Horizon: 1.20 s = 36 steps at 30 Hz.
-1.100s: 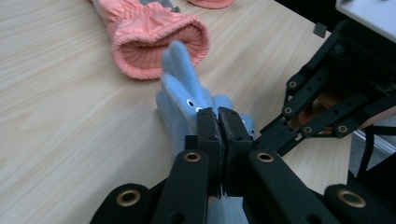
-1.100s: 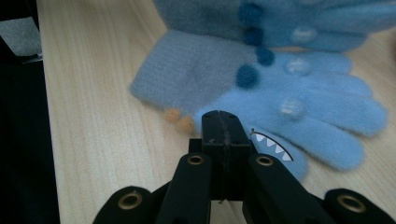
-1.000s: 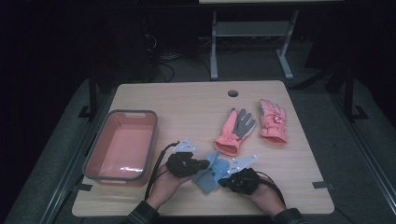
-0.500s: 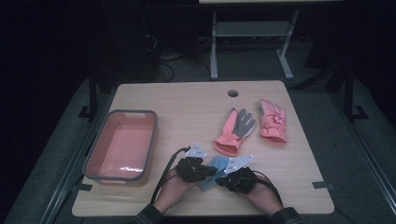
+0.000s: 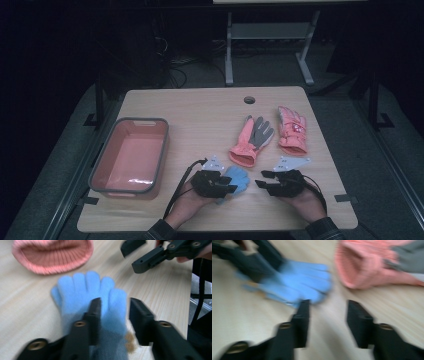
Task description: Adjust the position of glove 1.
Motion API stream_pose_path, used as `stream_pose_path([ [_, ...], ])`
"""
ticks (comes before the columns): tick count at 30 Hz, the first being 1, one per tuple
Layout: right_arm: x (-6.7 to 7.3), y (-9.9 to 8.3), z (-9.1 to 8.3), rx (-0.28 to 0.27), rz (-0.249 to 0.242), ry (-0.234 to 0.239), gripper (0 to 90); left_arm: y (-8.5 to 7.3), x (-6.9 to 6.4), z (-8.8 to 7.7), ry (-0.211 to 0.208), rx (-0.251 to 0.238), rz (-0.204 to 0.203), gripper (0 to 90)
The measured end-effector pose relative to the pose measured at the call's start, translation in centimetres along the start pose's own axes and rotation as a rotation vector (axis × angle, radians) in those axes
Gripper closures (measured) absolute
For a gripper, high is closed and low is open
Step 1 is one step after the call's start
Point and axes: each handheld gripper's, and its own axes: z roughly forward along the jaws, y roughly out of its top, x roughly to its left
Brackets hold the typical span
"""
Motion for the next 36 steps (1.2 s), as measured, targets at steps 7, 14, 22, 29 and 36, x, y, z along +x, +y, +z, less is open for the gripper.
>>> stream_pose_path([
  [7,-2.2,-0.8,0.4,0.022,0.085,-0.099,25.1,0.2,0.3,0.4,0.064,0.038,0.069,24.9],
  [14,-2.4,-0.9,1.5,0.062,0.085,-0.14,18.1,0.1,0.6,1.8,0.115,0.094,0.108,14.9],
  [22,-2.6,-1.4,2.1,0.076,0.079,-0.14,15.9,-0.1,0.8,3.1,0.14,0.131,0.119,15.0],
  [29,-2.2,-1.7,2.6,0.043,0.054,-0.142,11.6,-0.6,0.7,3.6,0.136,0.14,0.118,14.5],
  [36,-2.1,-1.5,2.9,0.052,0.049,-0.135,8.0,-1.0,0.3,3.5,0.17,0.14,0.16,16.0],
])
